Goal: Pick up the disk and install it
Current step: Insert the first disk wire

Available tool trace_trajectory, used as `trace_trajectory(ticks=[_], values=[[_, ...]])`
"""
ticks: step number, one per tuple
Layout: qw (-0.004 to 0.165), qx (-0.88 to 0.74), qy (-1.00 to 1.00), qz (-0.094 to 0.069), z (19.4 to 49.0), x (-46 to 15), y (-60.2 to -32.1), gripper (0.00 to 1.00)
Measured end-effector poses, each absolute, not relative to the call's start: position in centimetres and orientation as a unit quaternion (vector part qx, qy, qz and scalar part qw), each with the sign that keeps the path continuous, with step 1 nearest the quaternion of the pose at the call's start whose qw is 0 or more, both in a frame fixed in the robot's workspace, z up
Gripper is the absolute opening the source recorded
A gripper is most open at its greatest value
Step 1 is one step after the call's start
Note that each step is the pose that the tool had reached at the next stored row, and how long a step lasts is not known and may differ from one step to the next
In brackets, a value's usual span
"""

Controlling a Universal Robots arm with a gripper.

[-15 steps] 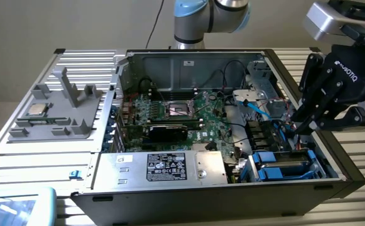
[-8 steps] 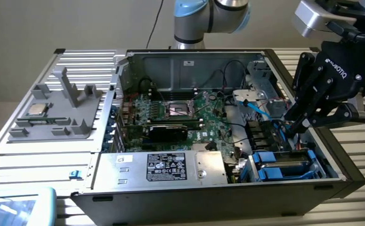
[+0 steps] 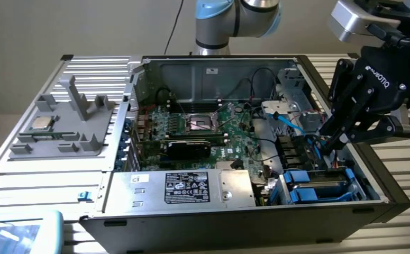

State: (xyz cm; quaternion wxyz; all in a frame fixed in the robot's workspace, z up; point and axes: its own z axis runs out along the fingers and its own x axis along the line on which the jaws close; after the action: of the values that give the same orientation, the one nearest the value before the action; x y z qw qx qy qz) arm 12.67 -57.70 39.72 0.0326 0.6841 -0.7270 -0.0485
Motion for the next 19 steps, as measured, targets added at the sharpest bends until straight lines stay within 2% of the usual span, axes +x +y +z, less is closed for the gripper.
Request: trace_trajectory(ticks=[7,19], values=[[0.034,0.684,-0.727,-0.047,39.7,12.7,-57.6,0.31],[0.057,0.683,-0.728,-0.031,38.7,12.8,-56.4,0.31]])
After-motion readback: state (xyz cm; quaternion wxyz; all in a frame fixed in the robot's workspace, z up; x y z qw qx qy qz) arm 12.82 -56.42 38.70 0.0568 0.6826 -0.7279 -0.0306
